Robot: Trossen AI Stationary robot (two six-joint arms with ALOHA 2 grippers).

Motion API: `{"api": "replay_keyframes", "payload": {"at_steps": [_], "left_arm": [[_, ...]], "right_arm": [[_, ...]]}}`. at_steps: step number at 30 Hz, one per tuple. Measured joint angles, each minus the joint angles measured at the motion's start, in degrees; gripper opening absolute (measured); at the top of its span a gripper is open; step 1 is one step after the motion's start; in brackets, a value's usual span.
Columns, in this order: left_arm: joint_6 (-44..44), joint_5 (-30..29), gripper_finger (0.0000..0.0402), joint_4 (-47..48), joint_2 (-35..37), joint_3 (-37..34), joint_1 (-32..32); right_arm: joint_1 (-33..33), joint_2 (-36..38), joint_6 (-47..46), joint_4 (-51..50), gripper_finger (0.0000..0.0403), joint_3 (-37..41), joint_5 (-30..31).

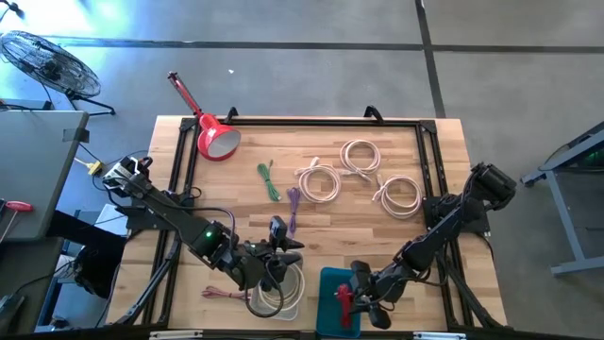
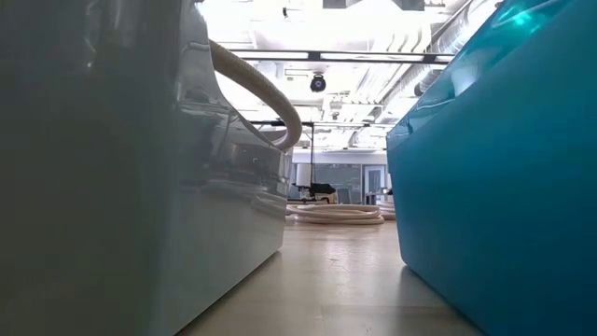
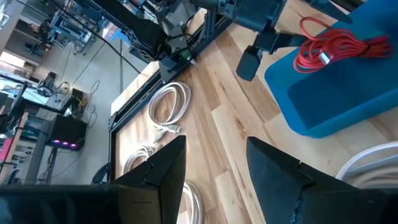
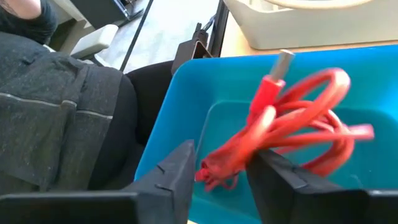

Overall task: Pick & Place USB Port
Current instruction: Put the red USB cable into the blue bin

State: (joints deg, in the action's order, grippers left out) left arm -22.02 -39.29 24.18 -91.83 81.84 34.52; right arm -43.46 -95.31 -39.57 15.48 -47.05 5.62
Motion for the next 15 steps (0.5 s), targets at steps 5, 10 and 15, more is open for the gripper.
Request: {"api": "replay_keyframes", "payload": {"at_steps": [5, 10, 15], "left_arm": [[0.06, 0.99, 0.0163, 0.0, 0.0, 0.0, 0.0], [0.06, 0.97, 0.0162, 0.0, 0.0, 0.0, 0.0], [0.06, 0.97, 0.0162, 0.0, -0.01, 0.0, 0.0]], "right_arm": [[-0.04, 0.0, 0.17, 0.03, 0.0181, 0.0, -0.23], [0.86, 0.0, 0.05, -0.07, 0.02, 0.0, -2.09], [3.11, 0.0, -0.96, -5.87, 0.0197, -0.02, -4.58]]}}
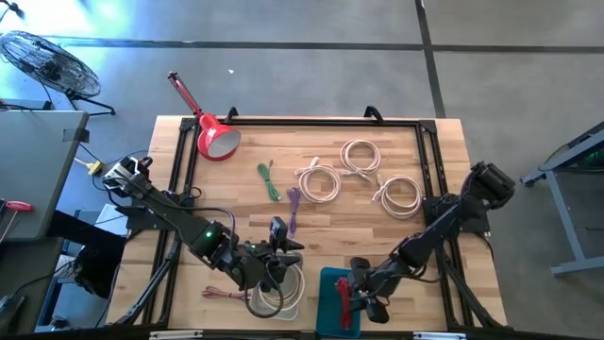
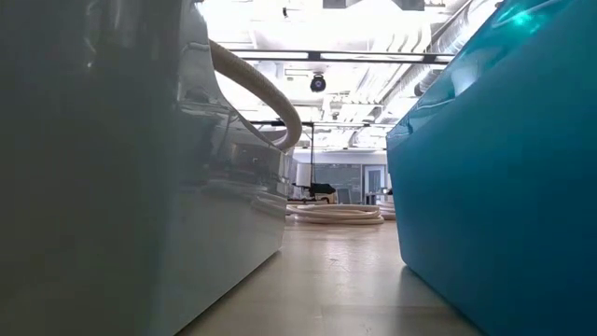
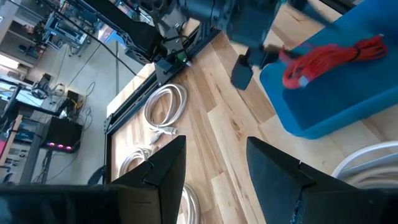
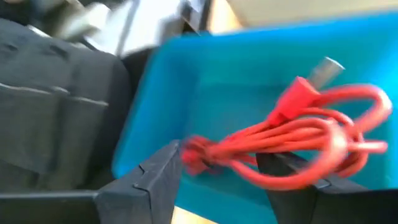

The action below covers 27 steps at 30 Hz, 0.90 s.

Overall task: Pick & Place USB Port
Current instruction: Put the red USB cable into the blue bin, then put the light brown HDMI cable into the white bin

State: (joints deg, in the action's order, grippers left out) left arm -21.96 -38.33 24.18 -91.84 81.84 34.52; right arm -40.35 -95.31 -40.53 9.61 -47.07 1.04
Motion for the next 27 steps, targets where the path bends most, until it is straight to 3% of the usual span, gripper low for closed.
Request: {"api": "replay_keyframes", "payload": {"at_steps": [9, 16, 21, 27], "left_arm": [[-0.02, 0.0, 0.0162, 0.02, -0.01, 0.0, 0.0], [-0.02, -0.02, 0.0162, 0.5, -0.01, 0.0, 0.0], [1.61, 0.03, 0.0162, 2.28, -0.01, 0.0, 0.0], [4.47, 0.31, 0.0162, 4.12, -0.01, 0.0, 0.0]], "right_arm": [[3.03, 0.0, 5.61, -7.16, 0.0193, -1.06, 0.0], [2.48, 0.0, 14.06, -15.09, 0.0193, -9.52, 0.08], [0.89, 0.0, 17.53, -31.96, 0.0193, -19.37, 4.56], [0.55, 0.04, 14.03, -58.84, 0.0193, -28.75, 17.19]]}}
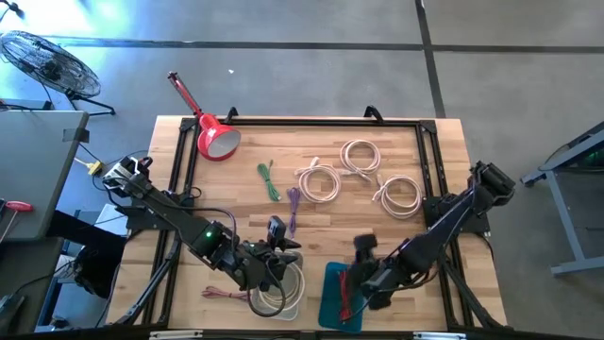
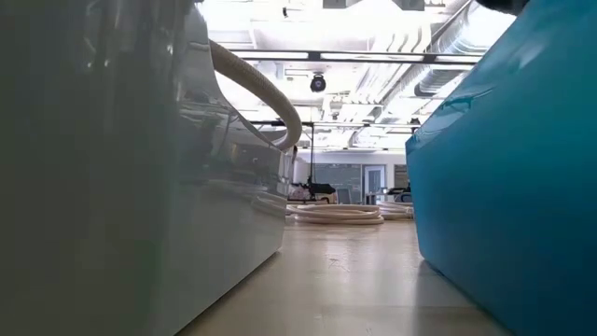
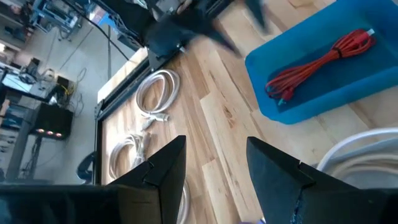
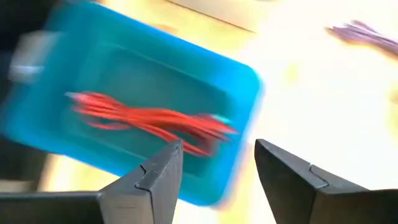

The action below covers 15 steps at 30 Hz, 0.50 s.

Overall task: Pick & Place USB Port
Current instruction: Put the light brown HDMI cable into the white bin

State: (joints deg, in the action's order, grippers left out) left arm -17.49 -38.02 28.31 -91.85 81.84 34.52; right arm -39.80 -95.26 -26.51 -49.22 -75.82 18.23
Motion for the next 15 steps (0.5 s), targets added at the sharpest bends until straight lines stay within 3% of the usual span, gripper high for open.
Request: {"api": "replay_keyframes", "payload": {"at_steps": [4, 9, 15], "left_arm": [[1.23, 0.45, 0.0162, 0.88, 0.0, 0.0, 0.0], [1.54, 1.9, 0.0163, 1.56, 0.0, 0.0, 0.01], [2.66, 1.92, 0.0163, 1.89, 0.0, 0.0, 0.01]], "right_arm": [[1.71, 0.0, -8.84, -16.63, 0.0193, -2.4, 5.49], [6.59, 0.0, -21.22, -32.44, 0.0193, -0.44, 4.76], [13.51, 0.15, -18.06, -34.56, 0.0193, 6.08, 1.04]]}}
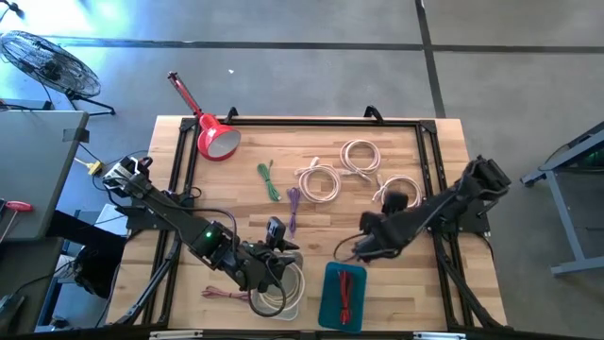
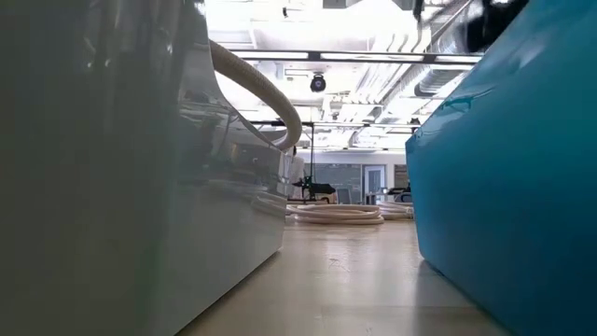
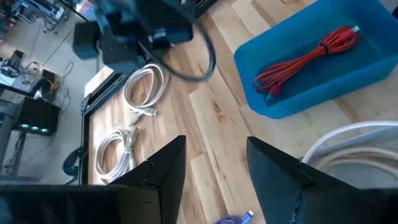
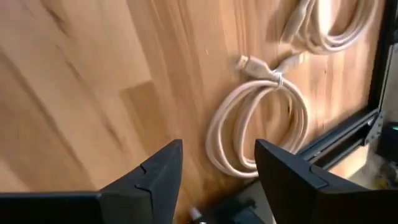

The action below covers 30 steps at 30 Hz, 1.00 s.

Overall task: Pick & Place USB Port
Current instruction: Put the light brown HDMI cable into the white bin

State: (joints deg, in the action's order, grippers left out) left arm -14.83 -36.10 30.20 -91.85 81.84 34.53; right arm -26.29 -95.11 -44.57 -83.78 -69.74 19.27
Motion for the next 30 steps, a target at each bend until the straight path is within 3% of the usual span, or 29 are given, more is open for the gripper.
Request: {"api": "replay_keyframes", "payload": {"at_steps": [14, 30], "left_arm": [[0.03, 0.2, 0.0163, 0.65, 0.0, 0.0, 0.0], [1.45, 1.09, 0.0163, 1.72, 0.0, 0.0, 0.0]], "right_arm": [[16.1, 0.07, 10.45, 9.52, 0.0193, 16.36, -6.35], [23.89, 0.73, 19.76, 27.85, 0.0192, 28.12, -12.25]]}}
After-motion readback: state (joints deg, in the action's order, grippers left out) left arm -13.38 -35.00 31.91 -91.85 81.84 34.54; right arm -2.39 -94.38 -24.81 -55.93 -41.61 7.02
